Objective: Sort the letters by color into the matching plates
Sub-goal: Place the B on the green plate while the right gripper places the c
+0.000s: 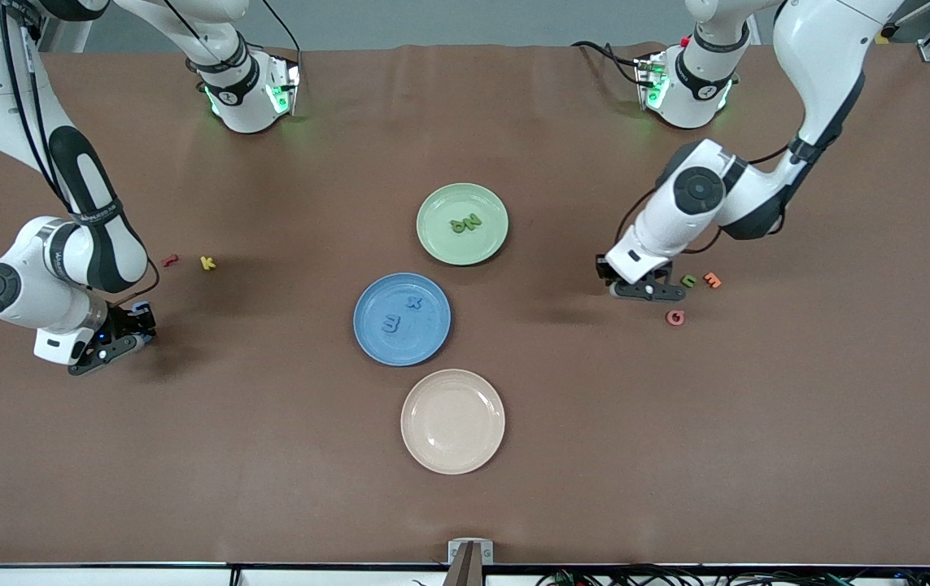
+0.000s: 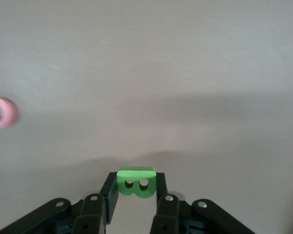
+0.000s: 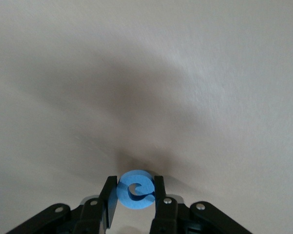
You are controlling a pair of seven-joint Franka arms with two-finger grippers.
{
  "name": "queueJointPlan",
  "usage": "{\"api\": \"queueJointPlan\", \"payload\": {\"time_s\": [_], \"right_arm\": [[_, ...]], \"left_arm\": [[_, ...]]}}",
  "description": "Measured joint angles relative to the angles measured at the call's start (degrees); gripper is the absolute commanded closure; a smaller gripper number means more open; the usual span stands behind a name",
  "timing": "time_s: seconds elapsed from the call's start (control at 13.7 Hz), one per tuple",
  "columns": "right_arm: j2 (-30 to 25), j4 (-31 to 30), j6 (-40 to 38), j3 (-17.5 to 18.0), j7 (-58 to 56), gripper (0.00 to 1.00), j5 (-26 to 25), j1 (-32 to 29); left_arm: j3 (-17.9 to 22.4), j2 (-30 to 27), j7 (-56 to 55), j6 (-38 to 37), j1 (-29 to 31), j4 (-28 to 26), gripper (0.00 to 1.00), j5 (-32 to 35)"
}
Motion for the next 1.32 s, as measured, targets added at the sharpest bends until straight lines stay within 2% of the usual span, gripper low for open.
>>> {"api": "queueJointPlan", "payload": {"time_s": [0.15,0.29,0.51,0.66,0.95,1.1,1.32], "right_arm": [[-1.45,2.77,-5.23,0.29,0.68,0.87,0.00,1.51],[-3.01,6.23,-11.48,0.41,4.42,0.87,0.00,4.07],[-4.07,11.72,-20.72,0.68,14.01,0.87,0.00,9.77],[-4.07,14.20,-24.20,0.88,23.25,0.87,0.01,14.65],[-3.94,15.15,-25.61,1.16,44.09,0.87,0.63,26.21],[-3.66,15.21,-25.30,1.28,54.60,0.87,3.09,32.84],[-1.68,17.50,-22.95,1.29,69.12,0.87,6.78,42.14]], "left_arm": [[-2.63,0.01,-7.13,-0.16,-1.96,-0.02,1.00,0.00],[-3.21,0.07,-15.07,-0.20,-6.86,0.12,1.00,0.00],[-3.30,0.64,-26.15,-0.20,-14.52,1.14,1.00,0.00],[-3.28,1.38,-32.04,-0.20,-18.09,2.42,1.00,0.00],[-3.21,2.99,-40.30,-0.21,-22.41,4.69,1.00,0.00],[-2.93,4.32,-43.08,-0.22,-24.38,5.54,1.00,0.00],[0.13,7.09,-46.21,-0.22,-28.66,7.94,0.99,0.00]]}}
